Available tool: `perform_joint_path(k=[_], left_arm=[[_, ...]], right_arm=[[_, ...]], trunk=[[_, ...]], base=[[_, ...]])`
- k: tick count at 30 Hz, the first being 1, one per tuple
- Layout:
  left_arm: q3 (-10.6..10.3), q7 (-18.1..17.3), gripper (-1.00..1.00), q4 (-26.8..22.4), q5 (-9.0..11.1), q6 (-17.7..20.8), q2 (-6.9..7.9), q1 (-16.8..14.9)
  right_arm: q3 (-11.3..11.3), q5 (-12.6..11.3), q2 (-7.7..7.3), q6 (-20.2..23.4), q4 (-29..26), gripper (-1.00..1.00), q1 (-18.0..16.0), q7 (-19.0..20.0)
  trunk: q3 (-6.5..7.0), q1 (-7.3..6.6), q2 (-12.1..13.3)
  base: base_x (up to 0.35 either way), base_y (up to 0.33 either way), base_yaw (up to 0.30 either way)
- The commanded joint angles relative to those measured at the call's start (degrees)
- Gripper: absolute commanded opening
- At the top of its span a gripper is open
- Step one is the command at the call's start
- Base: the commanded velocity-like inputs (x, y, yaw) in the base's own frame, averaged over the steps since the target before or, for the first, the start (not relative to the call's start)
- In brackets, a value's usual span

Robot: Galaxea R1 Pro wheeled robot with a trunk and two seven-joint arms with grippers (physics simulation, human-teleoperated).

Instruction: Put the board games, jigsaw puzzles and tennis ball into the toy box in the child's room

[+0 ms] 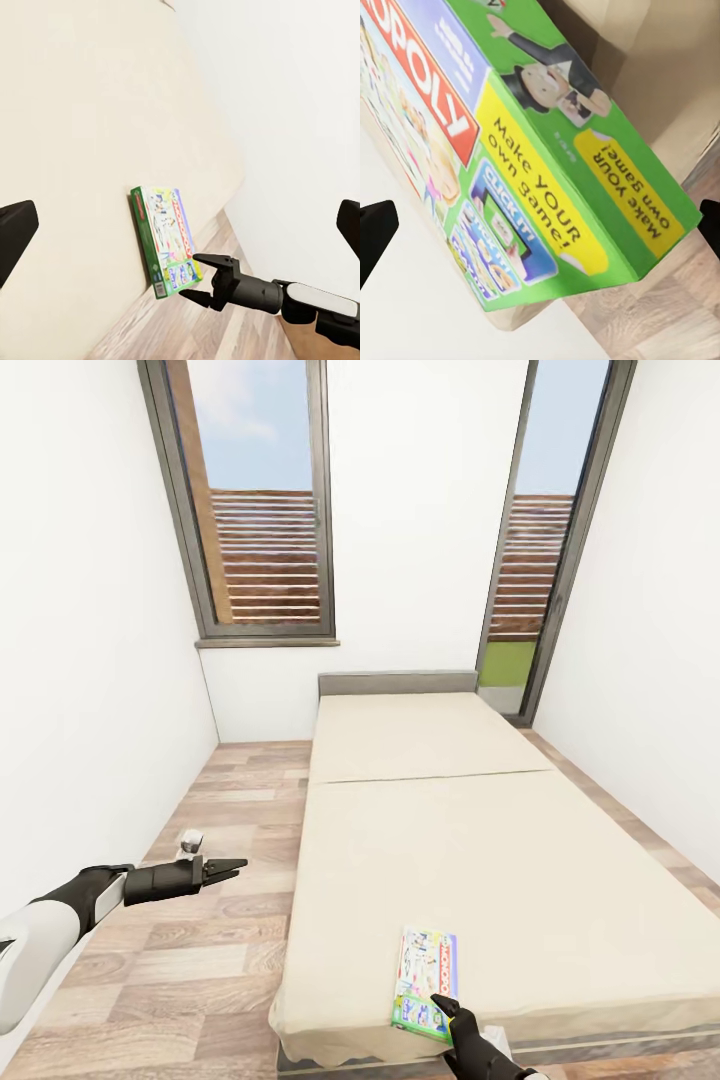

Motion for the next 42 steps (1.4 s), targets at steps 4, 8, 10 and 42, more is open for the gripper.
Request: perform_joint_path(k=[4,8,10,42], left_arm=[[0.17,-0.2,1.0,-0.01,-0.12,0.59,0.01,-0.03],[0.17,-0.2,1.0,-0.01,-0.12,0.63,0.01,-0.03],[0.17,-0.21,1.0,-0.01,-0.12,0.73,0.02,-0.03],[0.31,-0.21,1.0,-0.01,-0.12,2.13,-0.08,-0.03]], right_arm=[[-0.28,-0.23,0.03,0.41,-0.08,1.0,-0.01,-0.01],[-0.28,-0.22,0.03,0.4,-0.08,-1.0,-0.01,0.02],[-0.28,-0.22,0.03,0.36,-0.08,-1.0,-0.01,0.03],[-0.28,-0.22,0.03,0.49,-0.08,-1.0,-0.01,0.6]], trunk=[[-0.06,0.0,-0.03],[-0.06,0.0,-0.03],[-0.06,0.0,-0.03],[4.43,-5.49,10.0]], base=[[0.007,0.005,0.0],[0.002,0.001,0.0],[0.0,0.0,0.0],[0.0,0.0,0.0]])
